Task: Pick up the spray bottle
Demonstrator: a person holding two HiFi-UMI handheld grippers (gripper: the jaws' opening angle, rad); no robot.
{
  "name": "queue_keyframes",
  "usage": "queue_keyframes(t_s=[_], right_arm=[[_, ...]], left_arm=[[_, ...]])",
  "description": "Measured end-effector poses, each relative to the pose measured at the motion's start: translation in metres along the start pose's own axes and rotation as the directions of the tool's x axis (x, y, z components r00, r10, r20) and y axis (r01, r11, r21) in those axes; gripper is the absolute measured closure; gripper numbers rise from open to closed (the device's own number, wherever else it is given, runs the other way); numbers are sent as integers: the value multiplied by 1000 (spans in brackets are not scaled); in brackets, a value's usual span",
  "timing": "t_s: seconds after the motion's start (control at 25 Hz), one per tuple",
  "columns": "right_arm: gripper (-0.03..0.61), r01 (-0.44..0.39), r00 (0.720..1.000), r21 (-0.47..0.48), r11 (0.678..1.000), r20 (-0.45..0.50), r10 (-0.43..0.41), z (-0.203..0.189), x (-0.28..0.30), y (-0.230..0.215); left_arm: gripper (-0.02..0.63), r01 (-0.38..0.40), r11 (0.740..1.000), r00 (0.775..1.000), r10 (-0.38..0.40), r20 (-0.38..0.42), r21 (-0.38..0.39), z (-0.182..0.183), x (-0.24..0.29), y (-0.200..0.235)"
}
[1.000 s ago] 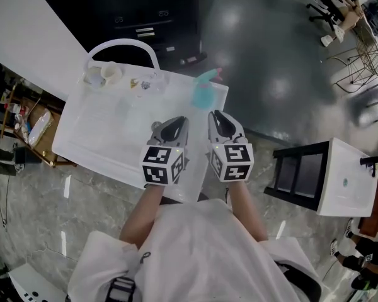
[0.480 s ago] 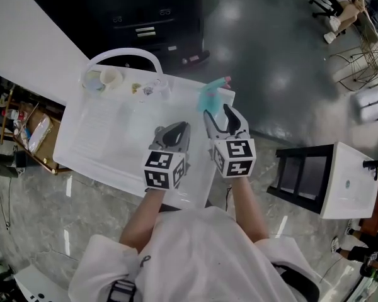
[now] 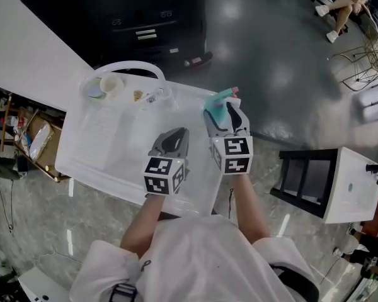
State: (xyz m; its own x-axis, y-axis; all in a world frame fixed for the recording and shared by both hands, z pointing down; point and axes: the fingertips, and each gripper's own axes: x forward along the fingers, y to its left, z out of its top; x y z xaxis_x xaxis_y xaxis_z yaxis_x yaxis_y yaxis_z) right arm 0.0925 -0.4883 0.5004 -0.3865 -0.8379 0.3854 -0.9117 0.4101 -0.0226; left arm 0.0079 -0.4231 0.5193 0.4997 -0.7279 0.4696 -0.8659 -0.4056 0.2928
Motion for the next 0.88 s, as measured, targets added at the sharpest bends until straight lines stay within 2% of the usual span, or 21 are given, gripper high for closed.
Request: queue_keyframes(t_s=[0.28,0.52,0.68,0.88], right_arm=[[307,15,1000,-40,999,-21,-16,-6,21,-4],[304,35,998,-125,992,-38,-40,-11,32,-4],[304,44,998,-120,992,-45,-49,-13,39,-8],[299,43,998,-164,986,-45,-51,-13,49,-8]], left_arm=[[572,-13,1000,999,13,-30,-13,-8,5,16],[572,-10,999,999,8,-46,-38,-15,13,23],[572,-10,999,998,7,-56,-43,-17,16,27],[572,-20,998,997,16,-72,-65,-27,17,34]])
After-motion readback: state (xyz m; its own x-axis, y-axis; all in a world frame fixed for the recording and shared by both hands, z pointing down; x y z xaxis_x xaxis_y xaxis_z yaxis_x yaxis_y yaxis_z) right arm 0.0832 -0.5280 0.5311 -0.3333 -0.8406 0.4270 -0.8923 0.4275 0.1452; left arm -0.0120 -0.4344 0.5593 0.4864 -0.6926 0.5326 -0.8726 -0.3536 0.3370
